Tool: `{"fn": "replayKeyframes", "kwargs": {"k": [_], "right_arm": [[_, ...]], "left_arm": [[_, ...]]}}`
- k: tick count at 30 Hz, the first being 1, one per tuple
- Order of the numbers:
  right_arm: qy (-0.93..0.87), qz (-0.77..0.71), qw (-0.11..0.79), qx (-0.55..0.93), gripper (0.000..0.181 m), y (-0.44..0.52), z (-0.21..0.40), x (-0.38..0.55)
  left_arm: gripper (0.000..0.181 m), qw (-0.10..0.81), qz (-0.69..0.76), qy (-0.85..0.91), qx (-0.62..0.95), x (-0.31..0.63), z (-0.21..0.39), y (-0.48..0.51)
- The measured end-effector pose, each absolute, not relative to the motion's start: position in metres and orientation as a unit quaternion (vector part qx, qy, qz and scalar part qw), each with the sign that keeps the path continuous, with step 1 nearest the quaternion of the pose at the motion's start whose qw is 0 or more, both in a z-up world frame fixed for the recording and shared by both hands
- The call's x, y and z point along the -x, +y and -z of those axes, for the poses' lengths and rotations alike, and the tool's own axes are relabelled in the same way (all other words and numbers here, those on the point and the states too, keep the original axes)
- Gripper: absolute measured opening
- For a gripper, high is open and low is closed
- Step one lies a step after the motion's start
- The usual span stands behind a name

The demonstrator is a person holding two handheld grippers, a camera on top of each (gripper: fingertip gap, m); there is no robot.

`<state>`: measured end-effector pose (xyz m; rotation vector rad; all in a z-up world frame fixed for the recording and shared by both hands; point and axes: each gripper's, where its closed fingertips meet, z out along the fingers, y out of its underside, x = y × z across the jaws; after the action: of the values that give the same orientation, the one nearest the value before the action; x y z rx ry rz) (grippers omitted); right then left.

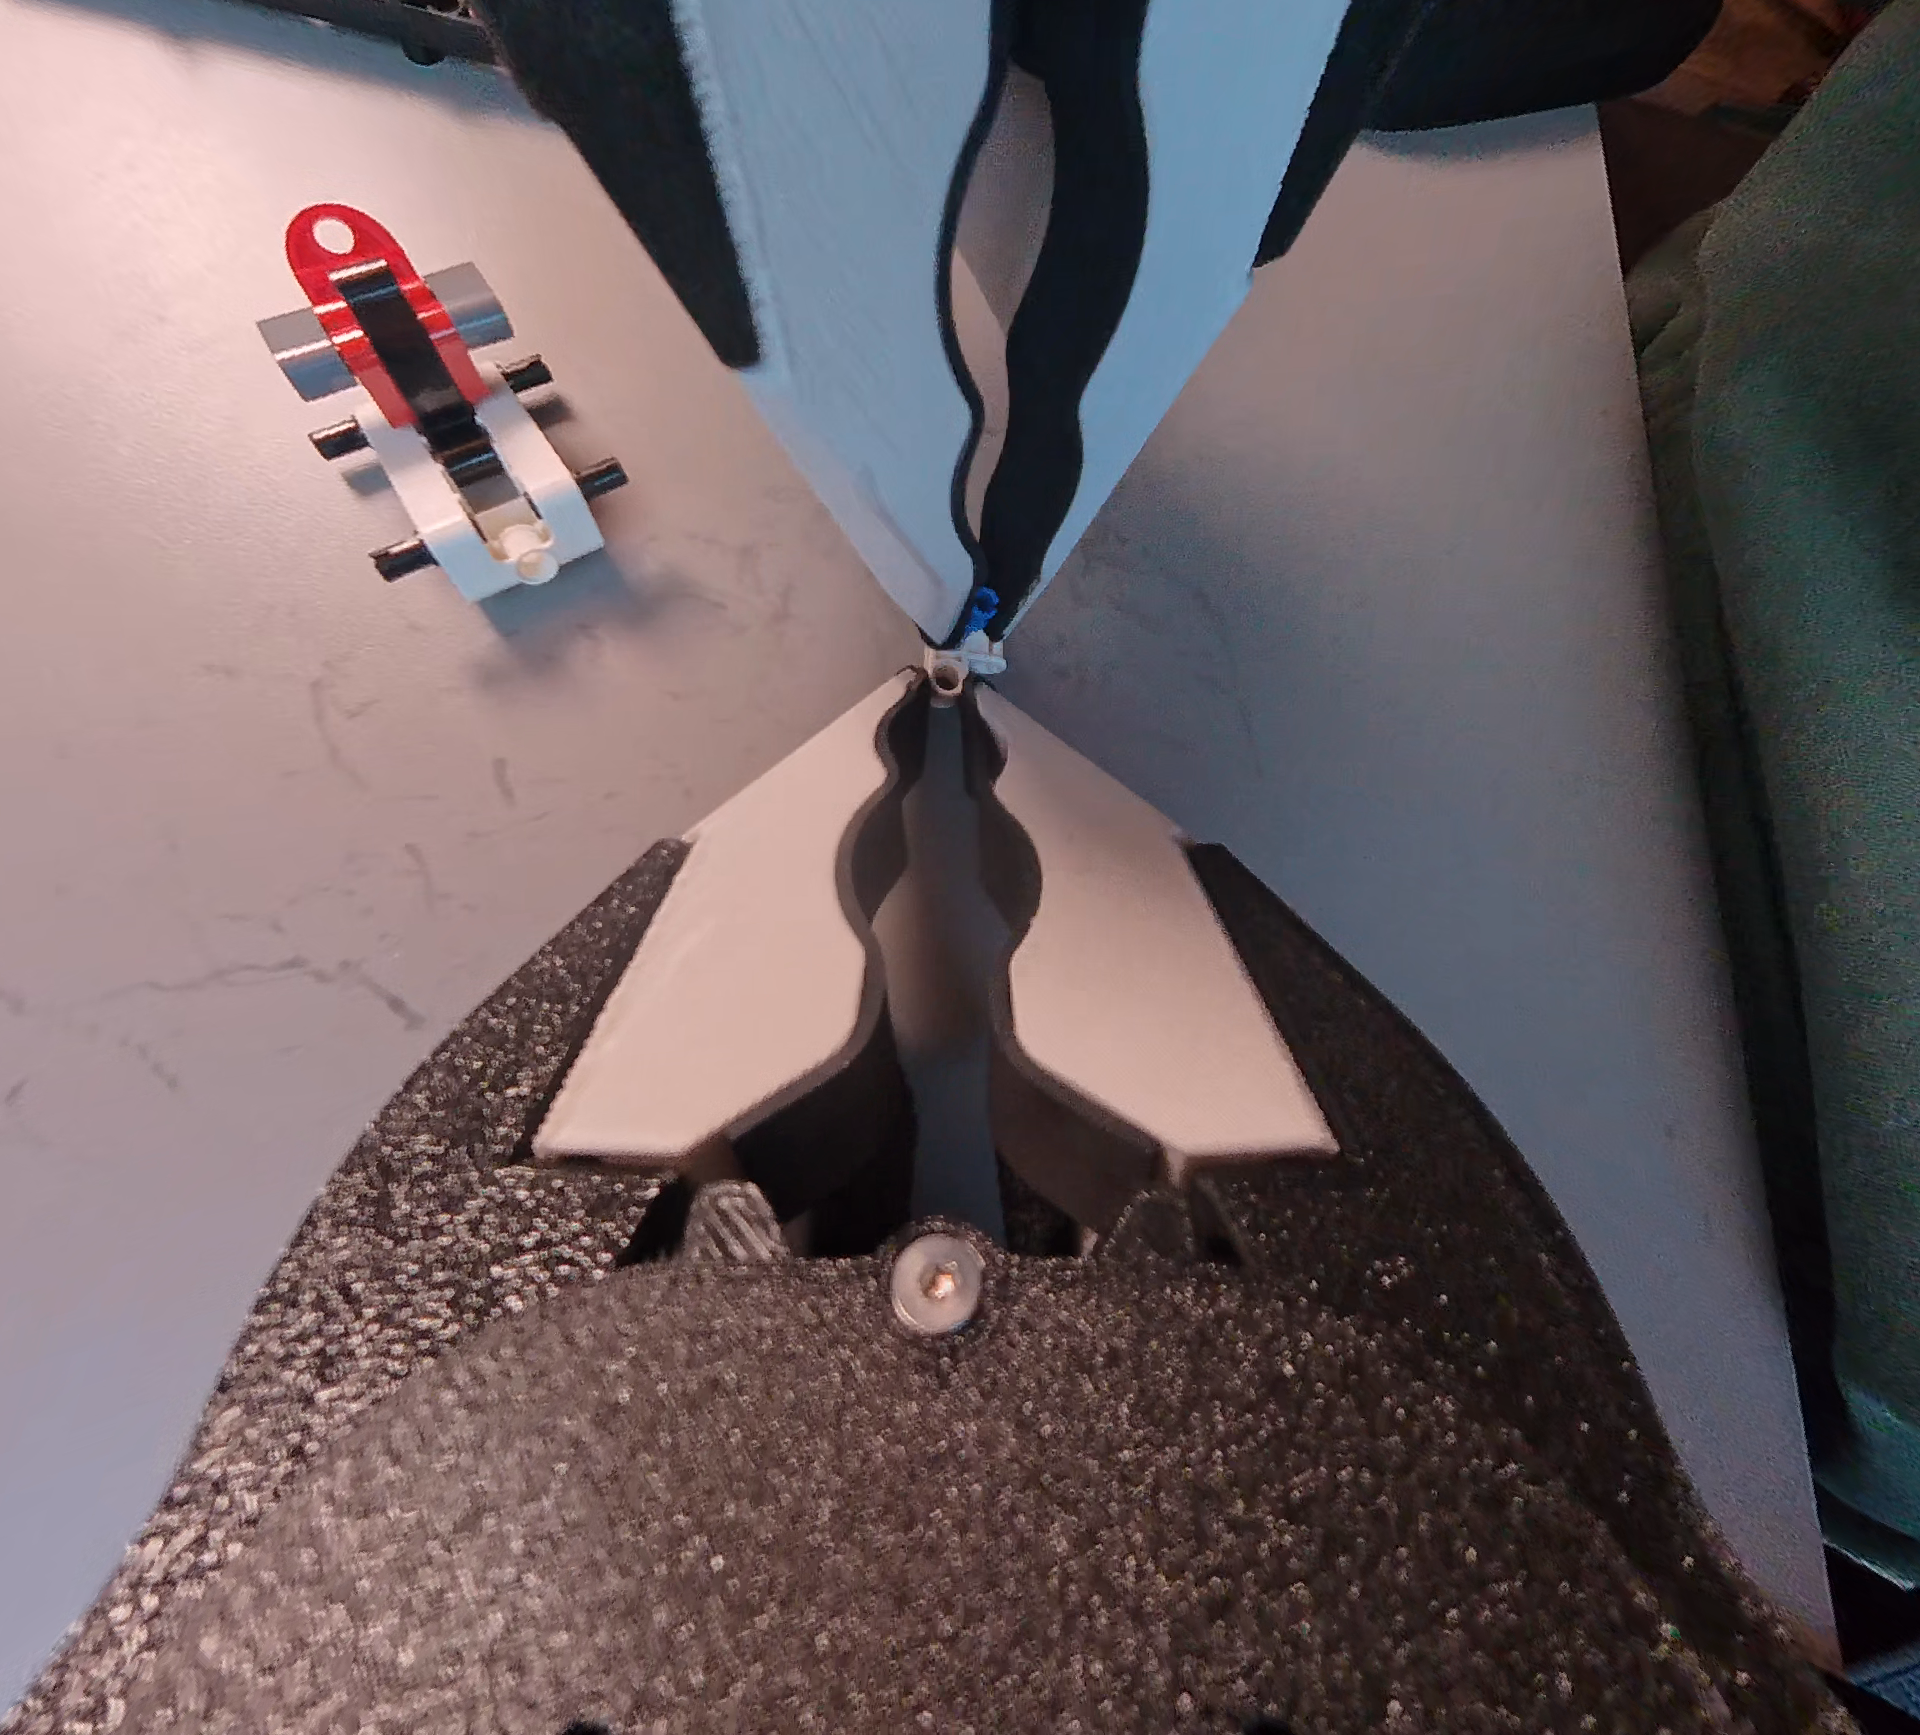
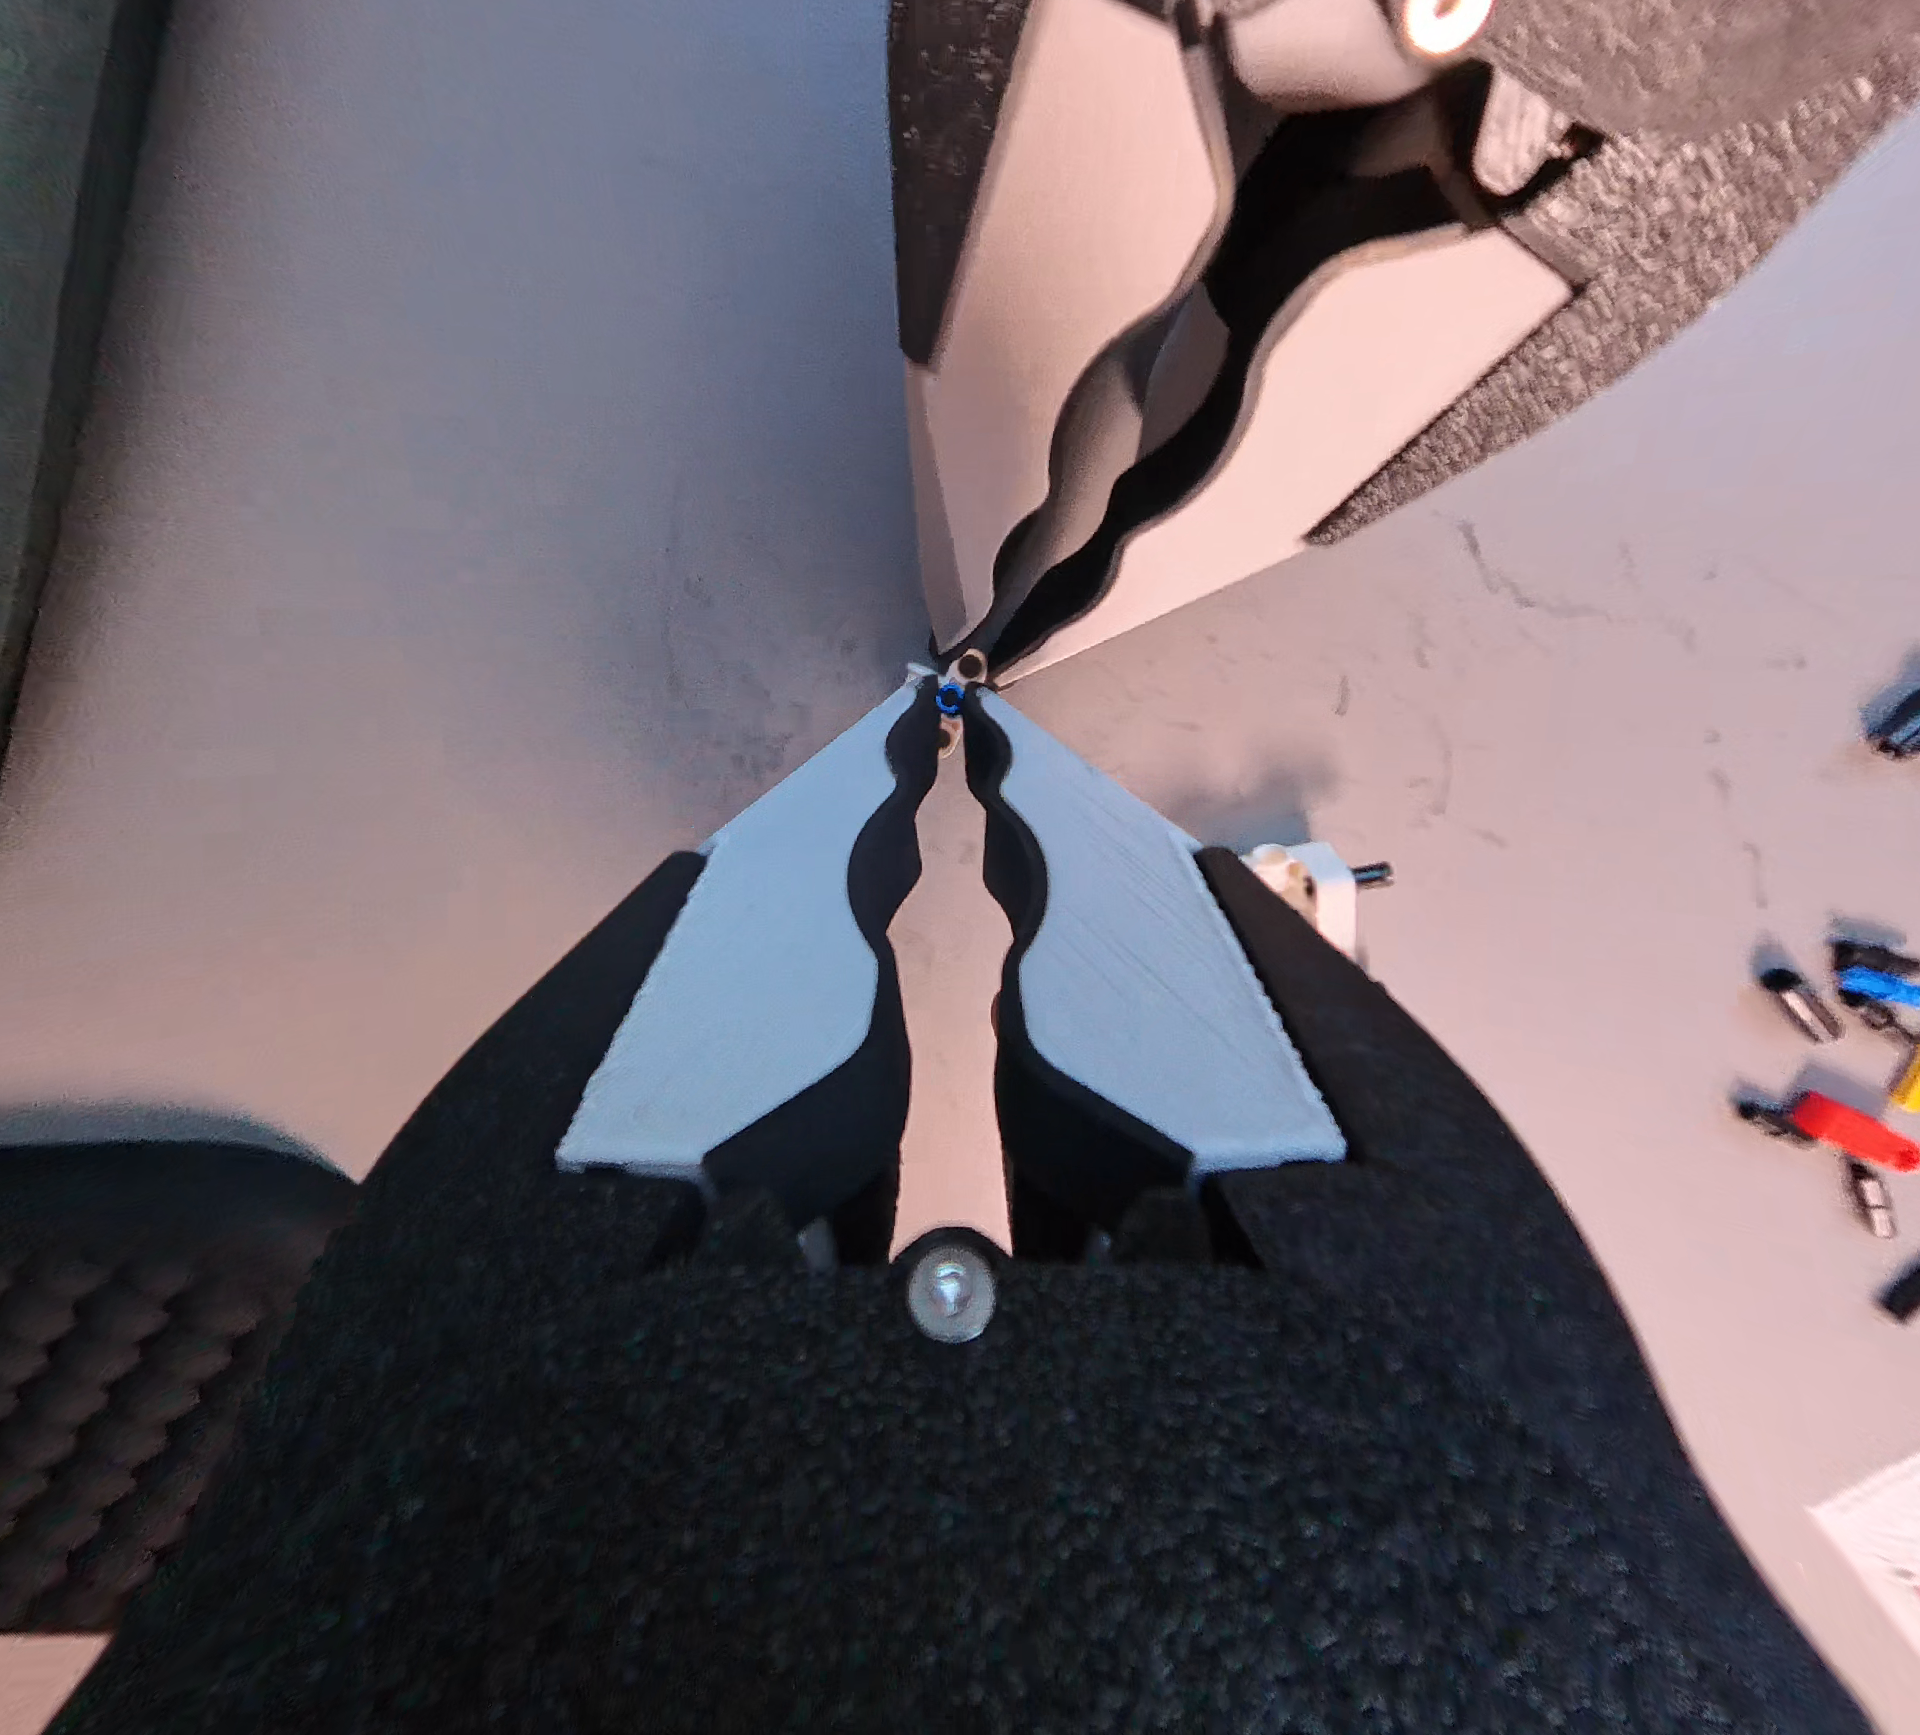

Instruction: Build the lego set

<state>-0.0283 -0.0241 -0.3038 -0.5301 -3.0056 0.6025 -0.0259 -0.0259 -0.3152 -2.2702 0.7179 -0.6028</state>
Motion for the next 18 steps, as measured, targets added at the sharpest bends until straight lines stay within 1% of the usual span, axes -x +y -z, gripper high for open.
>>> {"fn": "replayKeyframes", "kwargs": {"k": [6, 11, 15, 18], "right_arm": [[-0.929, -0.27, 0.022, 0.252, 0.004, -0.0231, 0.3035, 0.0295], [-0.933, -0.253, 0.066, 0.247, 0.004, -0.0237, 0.304, 0.0296], [-0.924, -0.271, 0.062, 0.264, 0.004, -0.0216, 0.3103, 0.0264], [-0.915, -0.289, 0.08, 0.27, 0.004, -0.0227, 0.3099, 0.0271]], "left_arm": [[0.004, 0.34, 0.223, 0.266, 0.874, 0.0265, 0.3153, -0.0244], [0.005, 0.34, 0.222, 0.259, 0.876, 0.0259, 0.3155, -0.0241], [0.005, 0.341, 0.218, 0.261, 0.876, 0.0244, 0.3158, -0.0246], [0.005, 0.342, 0.218, 0.26, 0.877, 0.0242, 0.3158, -0.0251]]}}
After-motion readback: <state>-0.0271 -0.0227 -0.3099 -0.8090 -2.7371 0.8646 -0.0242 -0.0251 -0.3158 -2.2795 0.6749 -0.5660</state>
